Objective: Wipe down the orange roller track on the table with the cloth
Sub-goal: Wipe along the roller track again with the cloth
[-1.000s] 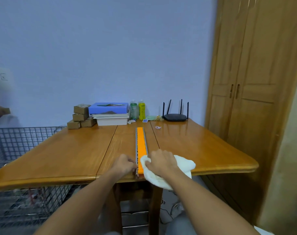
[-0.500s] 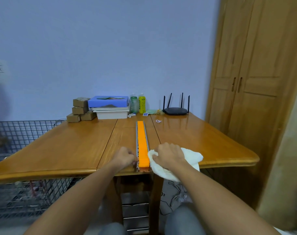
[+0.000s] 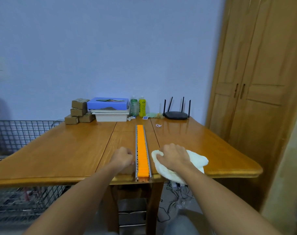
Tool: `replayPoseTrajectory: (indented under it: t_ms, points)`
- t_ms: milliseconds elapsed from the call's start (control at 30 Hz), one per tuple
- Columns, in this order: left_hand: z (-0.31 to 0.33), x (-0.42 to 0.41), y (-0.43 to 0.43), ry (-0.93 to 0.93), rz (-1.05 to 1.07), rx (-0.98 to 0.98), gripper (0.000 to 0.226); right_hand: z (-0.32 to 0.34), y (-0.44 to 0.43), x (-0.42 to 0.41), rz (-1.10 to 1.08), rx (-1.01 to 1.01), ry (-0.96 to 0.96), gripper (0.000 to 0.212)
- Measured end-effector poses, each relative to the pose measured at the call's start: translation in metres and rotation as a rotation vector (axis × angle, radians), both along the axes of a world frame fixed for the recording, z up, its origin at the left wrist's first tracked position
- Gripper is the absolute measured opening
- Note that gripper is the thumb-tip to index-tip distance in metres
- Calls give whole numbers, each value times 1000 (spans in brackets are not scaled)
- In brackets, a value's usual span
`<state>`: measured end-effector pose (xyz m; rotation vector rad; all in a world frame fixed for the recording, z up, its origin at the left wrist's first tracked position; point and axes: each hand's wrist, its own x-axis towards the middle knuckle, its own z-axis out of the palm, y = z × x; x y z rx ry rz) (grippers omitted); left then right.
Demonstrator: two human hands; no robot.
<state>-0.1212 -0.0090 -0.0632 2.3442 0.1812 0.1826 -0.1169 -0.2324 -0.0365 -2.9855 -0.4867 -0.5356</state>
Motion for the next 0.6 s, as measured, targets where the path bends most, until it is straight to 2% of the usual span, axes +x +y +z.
replayPoseTrajectory:
  t_ms: [200, 333, 600]
  points:
    - [3, 18, 5, -3, -10, 13, 15, 6, 1, 18, -15, 20, 0, 35]
    - [6, 30, 9, -15, -23, 88, 15, 12, 2, 33, -21, 58, -5, 35]
    - [43, 65, 11, -82, -53, 177, 21, 35, 17, 69, -17, 85, -31, 34]
